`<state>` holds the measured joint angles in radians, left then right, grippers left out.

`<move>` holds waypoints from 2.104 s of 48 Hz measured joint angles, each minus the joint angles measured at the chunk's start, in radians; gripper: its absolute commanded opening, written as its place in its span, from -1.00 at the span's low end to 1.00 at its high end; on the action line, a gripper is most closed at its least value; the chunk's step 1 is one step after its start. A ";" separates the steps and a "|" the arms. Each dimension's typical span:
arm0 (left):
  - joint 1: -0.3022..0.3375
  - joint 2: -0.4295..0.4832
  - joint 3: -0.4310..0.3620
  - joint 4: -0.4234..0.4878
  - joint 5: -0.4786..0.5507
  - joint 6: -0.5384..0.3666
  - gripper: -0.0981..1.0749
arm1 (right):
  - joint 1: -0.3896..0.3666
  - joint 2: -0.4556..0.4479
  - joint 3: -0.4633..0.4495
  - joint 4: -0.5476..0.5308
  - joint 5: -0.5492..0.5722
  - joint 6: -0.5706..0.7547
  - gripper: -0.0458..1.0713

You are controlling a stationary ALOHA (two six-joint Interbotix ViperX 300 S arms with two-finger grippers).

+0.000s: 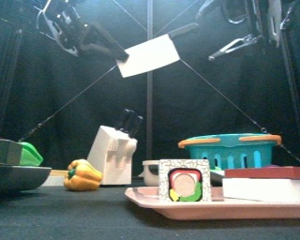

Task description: Grab cleaver with other hand

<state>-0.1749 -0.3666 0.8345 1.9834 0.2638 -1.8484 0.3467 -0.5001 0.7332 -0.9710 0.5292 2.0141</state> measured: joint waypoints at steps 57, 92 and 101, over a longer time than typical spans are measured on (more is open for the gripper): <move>-0.020 0.000 0.025 -0.058 -0.110 -0.003 -0.29 | -0.106 0.150 -0.238 0.342 0.140 -1.138 0.94; -0.011 0.002 0.023 -0.149 -0.164 -0.005 -0.29 | -0.077 0.241 -0.259 0.316 0.107 -1.181 0.61; -0.006 0.008 0.023 -0.155 -0.176 -0.005 -0.29 | -0.074 0.241 -0.259 0.319 0.100 -1.181 0.31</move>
<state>-0.1810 -0.3590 0.8575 1.8285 0.0874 -1.8530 0.2730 -0.2592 0.4740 -0.6519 0.6289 0.8330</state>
